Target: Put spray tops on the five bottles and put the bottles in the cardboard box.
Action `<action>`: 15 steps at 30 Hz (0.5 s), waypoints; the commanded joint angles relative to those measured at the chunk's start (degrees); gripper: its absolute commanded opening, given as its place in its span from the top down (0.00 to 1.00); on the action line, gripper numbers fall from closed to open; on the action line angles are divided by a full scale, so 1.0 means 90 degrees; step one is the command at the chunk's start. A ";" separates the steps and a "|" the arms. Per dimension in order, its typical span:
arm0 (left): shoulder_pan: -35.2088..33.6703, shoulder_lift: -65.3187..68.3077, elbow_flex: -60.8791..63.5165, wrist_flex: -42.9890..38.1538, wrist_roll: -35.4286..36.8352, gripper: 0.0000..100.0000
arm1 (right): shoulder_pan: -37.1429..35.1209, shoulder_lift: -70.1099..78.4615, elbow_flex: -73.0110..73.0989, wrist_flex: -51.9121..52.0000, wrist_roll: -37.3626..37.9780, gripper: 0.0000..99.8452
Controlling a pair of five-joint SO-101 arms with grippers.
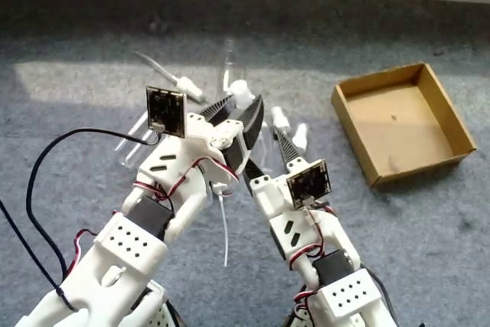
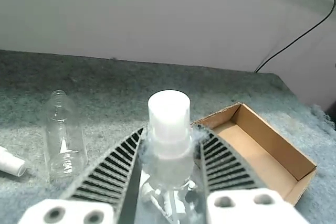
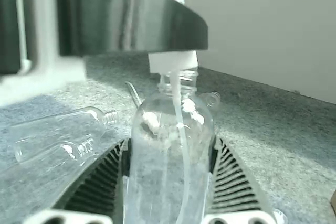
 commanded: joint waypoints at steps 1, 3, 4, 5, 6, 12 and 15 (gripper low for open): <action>0.0269 0.0464 -0.1109 0.1006 -0.0371 1.00 | -0.0015 -0.0063 0.0689 -0.0142 0.0049 0.97; 0.0298 0.0786 -0.1538 0.1534 -0.0381 1.00 | -0.0015 -0.0063 0.0689 -0.0142 0.0049 0.97; 0.0278 0.0943 -0.1705 0.1680 -0.0381 1.00 | -0.0015 -0.0063 0.0689 -0.0142 0.0049 0.97; 0.0278 0.1060 -0.1832 0.1748 -0.0381 1.00 | -0.0015 -0.0063 0.0689 -0.0142 0.0049 0.97; 0.0288 0.1197 -0.1939 0.1788 -0.0381 1.00 | -0.0015 -0.0063 0.0689 -0.0142 0.0049 0.97; 0.0357 0.1275 -0.1949 0.1944 -0.0371 1.00 | -0.0015 -0.0063 0.0689 -0.0142 0.0049 0.97; 0.0357 0.1158 -0.1841 0.2090 -0.0381 1.00 | -0.0015 -0.0063 0.0689 -0.0142 0.0049 0.97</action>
